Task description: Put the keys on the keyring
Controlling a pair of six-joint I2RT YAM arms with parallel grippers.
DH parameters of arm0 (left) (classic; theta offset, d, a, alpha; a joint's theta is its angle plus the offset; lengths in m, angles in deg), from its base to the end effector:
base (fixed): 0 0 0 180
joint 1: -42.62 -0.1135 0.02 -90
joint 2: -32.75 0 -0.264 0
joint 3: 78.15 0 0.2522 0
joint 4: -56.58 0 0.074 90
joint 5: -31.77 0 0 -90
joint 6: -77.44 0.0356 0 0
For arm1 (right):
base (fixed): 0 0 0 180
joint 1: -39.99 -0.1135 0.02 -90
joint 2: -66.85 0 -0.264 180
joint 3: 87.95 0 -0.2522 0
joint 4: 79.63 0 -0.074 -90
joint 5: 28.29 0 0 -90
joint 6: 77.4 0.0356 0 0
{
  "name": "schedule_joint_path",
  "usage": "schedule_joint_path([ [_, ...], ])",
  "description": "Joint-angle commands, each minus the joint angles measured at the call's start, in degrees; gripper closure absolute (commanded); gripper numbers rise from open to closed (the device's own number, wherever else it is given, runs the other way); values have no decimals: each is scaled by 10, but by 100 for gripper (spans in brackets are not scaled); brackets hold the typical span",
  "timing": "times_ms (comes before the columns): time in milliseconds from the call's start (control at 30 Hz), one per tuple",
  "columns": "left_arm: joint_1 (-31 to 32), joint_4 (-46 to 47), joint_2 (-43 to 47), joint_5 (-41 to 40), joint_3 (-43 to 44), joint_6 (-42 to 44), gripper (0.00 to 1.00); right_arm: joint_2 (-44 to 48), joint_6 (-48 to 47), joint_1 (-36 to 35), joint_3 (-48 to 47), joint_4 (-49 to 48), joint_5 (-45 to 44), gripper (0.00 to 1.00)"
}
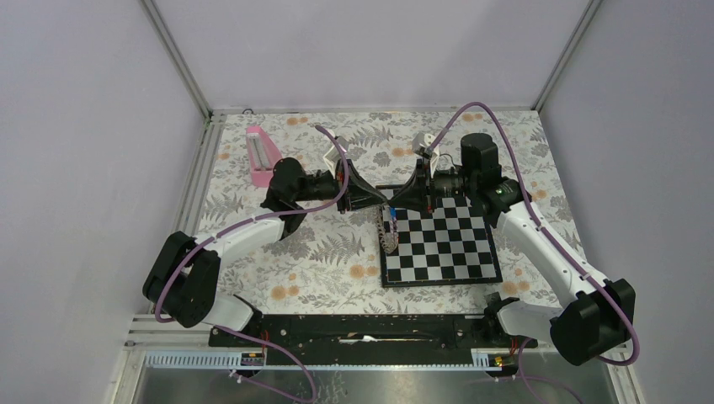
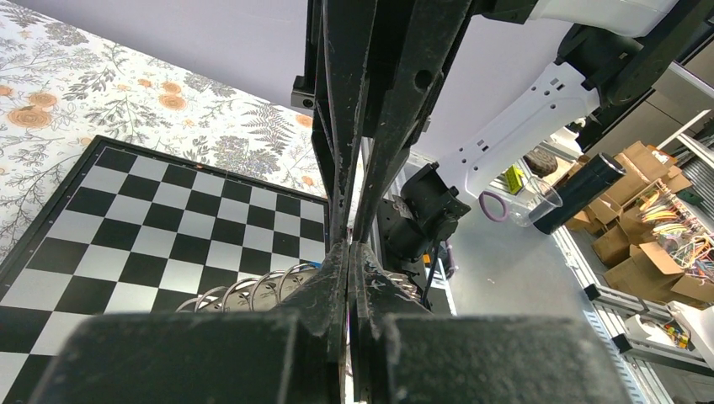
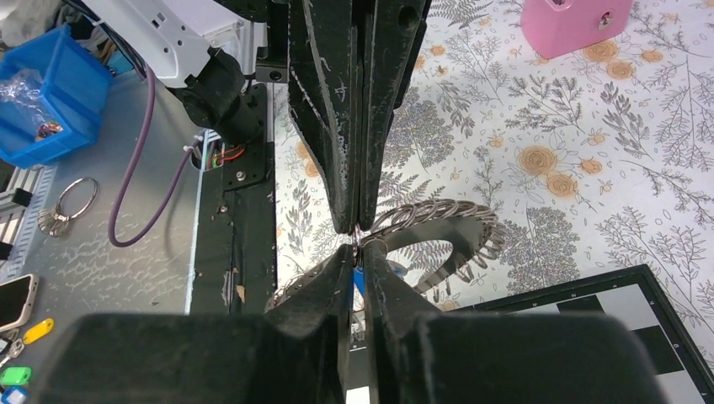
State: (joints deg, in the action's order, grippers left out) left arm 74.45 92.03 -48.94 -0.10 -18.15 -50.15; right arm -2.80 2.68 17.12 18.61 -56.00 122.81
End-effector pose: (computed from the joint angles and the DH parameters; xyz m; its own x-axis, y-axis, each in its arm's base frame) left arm 0.2443 -0.1872 0.3036 -0.4372 -0.1077 -0.8929 0.8993 -0.0658 -0.4324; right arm 0.2326 0.1320 0.3467 -0.1450 -0.1515 -0.9778 -0.9863 0.1006 0.1306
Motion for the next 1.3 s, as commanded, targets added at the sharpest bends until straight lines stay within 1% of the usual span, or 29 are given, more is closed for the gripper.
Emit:
schedule_joint_path([
  [0,2,50,14,4,5,-3,100,1,12,2,2,-23,29,88],
  [133,2,49,13,3,5,0,100,5,2,2,-2,-13,25,100],
  [233,2,34,15,4,6,23,100,8,-33,1,-23,28,0,100],
  [300,2,-4,19,9,14,64,100,6,-71,-2,-49,91,-29,100],
  [333,2,-38,21,13,23,92,97,5,-92,-7,-62,117,-48,100],
  [400,2,-127,23,21,58,167,84,1,-128,-21,-88,168,-89,100],
  [467,2,-227,21,27,95,260,72,-7,-161,-43,-117,218,-134,100],
  [533,3,-316,17,29,128,329,63,-17,-184,-65,-139,259,-175,100],
  [600,5,-372,15,33,149,376,56,-27,-194,-77,-153,282,-199,100],
  [633,6,-390,16,33,154,397,53,-31,-197,-79,-158,290,-206,100],
  [700,9,-405,18,33,155,417,49,-38,-202,-84,-167,303,-220,100],
  [833,17,-420,18,40,157,443,49,-45,-203,-93,-179,314,-228,100],
  [967,23,-425,16,48,157,453,52,-50,-204,-97,-185,317,-229,100],
  [1100,29,-425,14,50,157,458,52,-51,-201,-97,-181,311,-225,100],
  [1267,33,-425,5,53,160,462,61,-49,-194,-97,-174,302,-219,100],
])
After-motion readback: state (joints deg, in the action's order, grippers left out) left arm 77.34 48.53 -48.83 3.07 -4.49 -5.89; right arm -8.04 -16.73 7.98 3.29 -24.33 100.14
